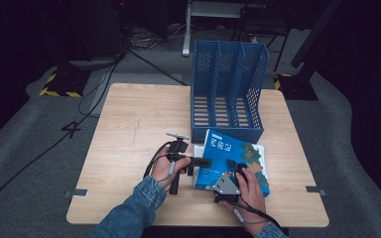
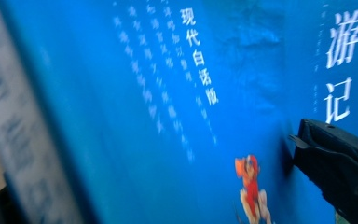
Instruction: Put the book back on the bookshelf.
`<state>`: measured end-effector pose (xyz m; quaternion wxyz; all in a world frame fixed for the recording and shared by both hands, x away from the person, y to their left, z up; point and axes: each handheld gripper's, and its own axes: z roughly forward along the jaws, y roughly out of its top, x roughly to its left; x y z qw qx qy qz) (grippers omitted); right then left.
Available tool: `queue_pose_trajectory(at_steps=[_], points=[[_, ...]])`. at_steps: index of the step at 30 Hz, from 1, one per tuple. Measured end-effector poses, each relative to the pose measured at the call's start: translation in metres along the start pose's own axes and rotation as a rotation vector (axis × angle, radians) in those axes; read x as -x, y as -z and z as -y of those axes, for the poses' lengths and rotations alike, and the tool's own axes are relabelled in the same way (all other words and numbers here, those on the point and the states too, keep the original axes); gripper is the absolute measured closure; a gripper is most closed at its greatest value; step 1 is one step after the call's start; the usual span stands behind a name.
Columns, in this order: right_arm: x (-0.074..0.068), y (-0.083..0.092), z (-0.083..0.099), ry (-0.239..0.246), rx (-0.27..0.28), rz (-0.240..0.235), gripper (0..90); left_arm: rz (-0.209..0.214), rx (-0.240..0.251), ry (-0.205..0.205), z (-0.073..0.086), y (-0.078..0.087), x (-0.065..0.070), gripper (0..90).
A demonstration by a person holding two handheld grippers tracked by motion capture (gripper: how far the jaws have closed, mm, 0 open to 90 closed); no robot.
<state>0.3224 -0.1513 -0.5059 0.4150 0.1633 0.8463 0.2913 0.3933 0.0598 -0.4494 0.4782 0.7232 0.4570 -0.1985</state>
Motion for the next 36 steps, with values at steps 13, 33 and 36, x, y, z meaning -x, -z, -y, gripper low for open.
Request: queue_pose_trajectory(at_steps=[13,33,36], points=[[0.016,-0.012,0.001,-0.017,-0.028,-0.056,11.1,-0.12,0.038,-0.109,0.003,-0.001,-0.009,37.6],[0.021,-0.004,-0.019,0.196,-0.11,-0.08,54.7,-0.321,0.109,-0.181,0.017,0.05,-0.044,32.8],[0.028,-0.002,-0.02,0.152,-0.098,-0.111,56.2,-0.409,0.103,-0.203,0.022,0.059,-0.054,32.8]])
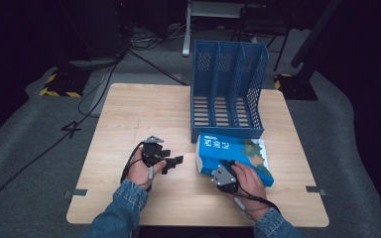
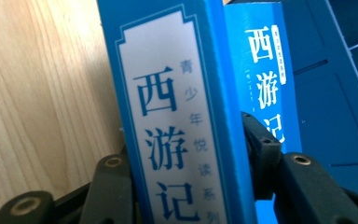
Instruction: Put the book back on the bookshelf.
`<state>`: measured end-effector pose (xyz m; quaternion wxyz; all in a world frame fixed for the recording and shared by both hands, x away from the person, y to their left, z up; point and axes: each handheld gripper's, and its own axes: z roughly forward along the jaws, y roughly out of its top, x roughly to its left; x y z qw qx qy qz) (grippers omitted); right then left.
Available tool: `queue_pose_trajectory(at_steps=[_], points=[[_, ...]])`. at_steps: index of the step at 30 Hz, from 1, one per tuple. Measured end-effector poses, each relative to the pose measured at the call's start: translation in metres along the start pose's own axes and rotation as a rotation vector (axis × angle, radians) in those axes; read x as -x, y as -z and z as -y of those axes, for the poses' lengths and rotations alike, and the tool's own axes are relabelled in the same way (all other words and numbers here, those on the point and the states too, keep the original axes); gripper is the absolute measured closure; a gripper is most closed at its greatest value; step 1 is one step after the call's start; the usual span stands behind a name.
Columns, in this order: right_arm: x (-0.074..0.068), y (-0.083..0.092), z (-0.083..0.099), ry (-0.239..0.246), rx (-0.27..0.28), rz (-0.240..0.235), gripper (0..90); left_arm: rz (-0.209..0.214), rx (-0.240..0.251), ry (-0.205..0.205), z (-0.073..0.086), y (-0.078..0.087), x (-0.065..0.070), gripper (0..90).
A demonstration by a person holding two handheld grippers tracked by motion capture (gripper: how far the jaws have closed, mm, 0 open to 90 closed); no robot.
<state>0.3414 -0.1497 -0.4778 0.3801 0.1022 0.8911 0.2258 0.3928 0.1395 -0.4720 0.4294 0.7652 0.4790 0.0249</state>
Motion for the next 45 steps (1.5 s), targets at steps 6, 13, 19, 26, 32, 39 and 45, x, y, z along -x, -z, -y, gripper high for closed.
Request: queue_pose_trajectory(at_steps=[6,13,19,26,32,39,45], points=[[0.01,0.003,0.001,-0.069,0.024,-0.048,56.9,-0.149,-0.037,-0.034,0.013,0.012,-0.026,33.0],[0.022,0.016,-0.004,-0.1,0.05,-0.075,59.3,-0.328,-0.081,-0.095,0.022,0.025,-0.062,33.9],[0.032,0.029,-0.01,-0.117,0.081,-0.094,60.6,-0.337,-0.042,-0.081,0.024,0.033,-0.079,33.7],[0.033,0.056,-0.029,-0.154,0.125,-0.19,61.0,-0.346,0.013,-0.111,0.026,0.03,-0.087,31.1],[0.04,0.077,-0.043,-0.201,0.206,-0.283,61.3,-0.36,-0.007,-0.139,0.024,0.026,-0.086,26.8],[0.061,0.095,-0.048,-0.334,0.352,-0.372,61.8,-0.37,-0.008,-0.134,0.022,0.023,-0.084,22.8],[0.079,0.102,-0.043,-0.452,0.442,-0.359,61.9,-0.373,-0.008,-0.131,0.021,0.022,-0.084,22.2]])
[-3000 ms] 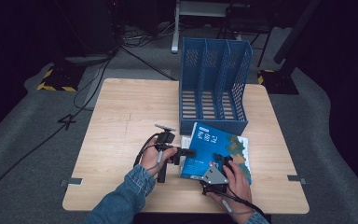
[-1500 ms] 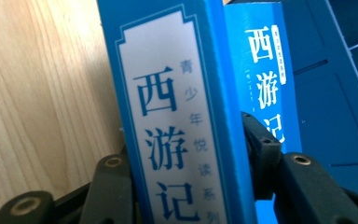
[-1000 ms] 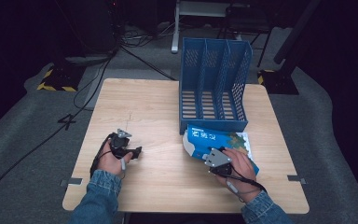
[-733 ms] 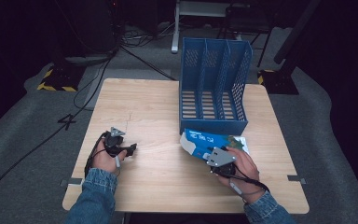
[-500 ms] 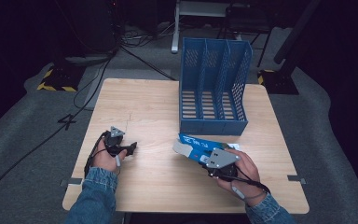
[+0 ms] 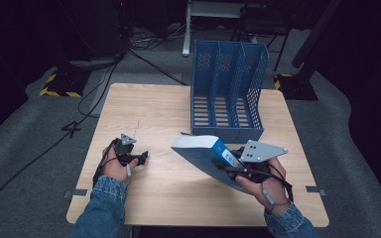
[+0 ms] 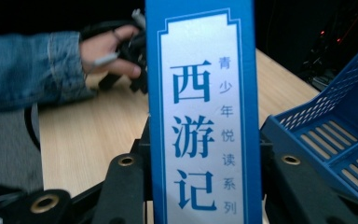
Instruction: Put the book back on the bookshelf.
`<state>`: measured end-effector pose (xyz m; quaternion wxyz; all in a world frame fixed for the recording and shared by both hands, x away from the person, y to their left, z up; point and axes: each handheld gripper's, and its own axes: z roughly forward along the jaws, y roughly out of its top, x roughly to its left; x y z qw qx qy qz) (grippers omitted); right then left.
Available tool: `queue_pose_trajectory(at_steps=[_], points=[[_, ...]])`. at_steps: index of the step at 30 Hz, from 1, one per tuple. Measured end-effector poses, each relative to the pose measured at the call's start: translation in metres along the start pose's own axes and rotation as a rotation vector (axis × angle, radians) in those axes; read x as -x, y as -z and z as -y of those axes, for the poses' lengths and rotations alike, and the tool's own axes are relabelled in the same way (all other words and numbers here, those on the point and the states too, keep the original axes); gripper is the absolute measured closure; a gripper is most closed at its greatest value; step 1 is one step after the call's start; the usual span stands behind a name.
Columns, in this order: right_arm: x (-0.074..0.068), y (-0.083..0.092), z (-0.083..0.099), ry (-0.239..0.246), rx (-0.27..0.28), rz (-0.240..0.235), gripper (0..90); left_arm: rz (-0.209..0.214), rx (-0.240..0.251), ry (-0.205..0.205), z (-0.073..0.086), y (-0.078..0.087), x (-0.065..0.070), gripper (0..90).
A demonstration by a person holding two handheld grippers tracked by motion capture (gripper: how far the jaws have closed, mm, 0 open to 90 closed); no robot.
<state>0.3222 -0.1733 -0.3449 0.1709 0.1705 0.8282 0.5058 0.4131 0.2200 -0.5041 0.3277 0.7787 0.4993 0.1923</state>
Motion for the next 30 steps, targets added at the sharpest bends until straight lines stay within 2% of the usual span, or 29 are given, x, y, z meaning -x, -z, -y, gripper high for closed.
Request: queue_pose_trajectory(at_steps=[4,11,14,20,27,30], points=[[0.012,0.006,0.0,-0.083,0.076,-0.014,61.9,0.0,-0.002,0.002,0.0,0.0,0.0,22.0],[0.021,0.007,0.002,-0.132,0.131,-0.055,62.0,-0.001,-0.002,0.006,0.0,0.0,0.001,22.1],[0.028,0.006,0.003,-0.17,0.162,-0.079,61.9,-0.001,-0.002,0.005,0.0,0.0,0.001,22.1],[0.036,0.002,-0.005,-0.186,0.194,-0.09,62.0,0.0,-0.002,0.001,0.001,0.001,0.001,22.1],[0.047,-0.005,-0.019,-0.169,0.204,-0.055,61.9,-0.003,-0.002,-0.002,0.002,0.002,0.002,22.1],[0.057,-0.009,-0.025,-0.173,0.228,-0.039,61.9,-0.008,0.002,0.002,0.007,0.007,0.004,23.2]])
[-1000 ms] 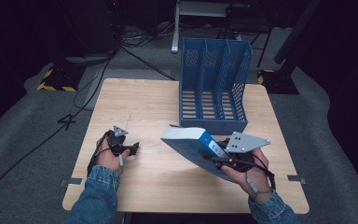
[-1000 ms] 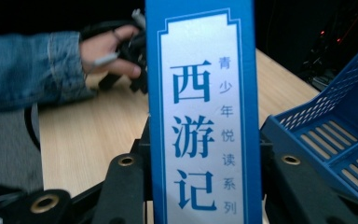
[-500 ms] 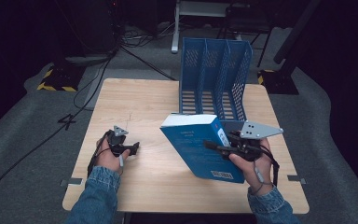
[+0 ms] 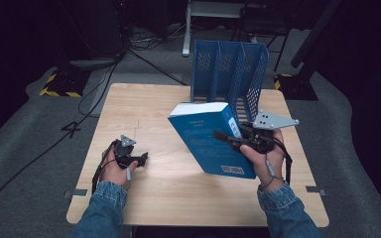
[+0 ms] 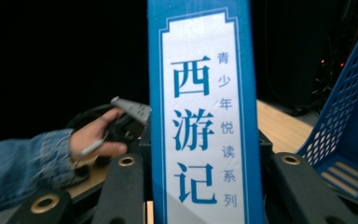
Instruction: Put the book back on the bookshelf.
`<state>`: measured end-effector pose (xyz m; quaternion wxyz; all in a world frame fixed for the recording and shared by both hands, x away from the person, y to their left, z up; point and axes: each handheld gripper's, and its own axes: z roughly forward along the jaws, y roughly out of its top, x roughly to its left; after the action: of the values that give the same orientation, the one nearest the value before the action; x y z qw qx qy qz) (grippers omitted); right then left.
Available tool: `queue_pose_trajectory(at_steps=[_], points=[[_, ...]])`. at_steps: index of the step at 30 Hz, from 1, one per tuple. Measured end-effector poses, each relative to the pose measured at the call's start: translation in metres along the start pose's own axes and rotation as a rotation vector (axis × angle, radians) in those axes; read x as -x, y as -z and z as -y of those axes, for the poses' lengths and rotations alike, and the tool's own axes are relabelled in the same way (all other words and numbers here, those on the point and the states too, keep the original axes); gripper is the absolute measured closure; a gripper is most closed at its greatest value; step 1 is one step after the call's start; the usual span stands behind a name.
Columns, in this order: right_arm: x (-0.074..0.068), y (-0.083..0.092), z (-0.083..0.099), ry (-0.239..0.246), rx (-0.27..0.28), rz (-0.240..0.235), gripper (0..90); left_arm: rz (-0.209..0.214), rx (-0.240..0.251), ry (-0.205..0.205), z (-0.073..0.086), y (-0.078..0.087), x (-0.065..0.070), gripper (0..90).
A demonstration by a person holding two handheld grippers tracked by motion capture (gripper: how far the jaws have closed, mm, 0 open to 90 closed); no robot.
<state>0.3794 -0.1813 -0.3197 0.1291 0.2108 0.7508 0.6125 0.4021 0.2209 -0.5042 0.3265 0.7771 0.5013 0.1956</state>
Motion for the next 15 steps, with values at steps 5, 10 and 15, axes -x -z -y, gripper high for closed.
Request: queue_pose_trajectory(at_steps=[5,10,15], points=[[0.011,-0.007,-0.011,-0.009,0.036,0.025,61.9,-0.014,0.0,0.015,0.008,0.007,0.002,23.9],[0.027,-0.014,-0.025,-0.057,0.103,0.038,61.9,-0.02,0.003,0.023,0.013,0.013,0.001,24.1],[0.042,-0.022,-0.04,-0.064,0.145,0.073,61.9,-0.031,0.0,0.031,0.021,0.021,0.001,24.2]])
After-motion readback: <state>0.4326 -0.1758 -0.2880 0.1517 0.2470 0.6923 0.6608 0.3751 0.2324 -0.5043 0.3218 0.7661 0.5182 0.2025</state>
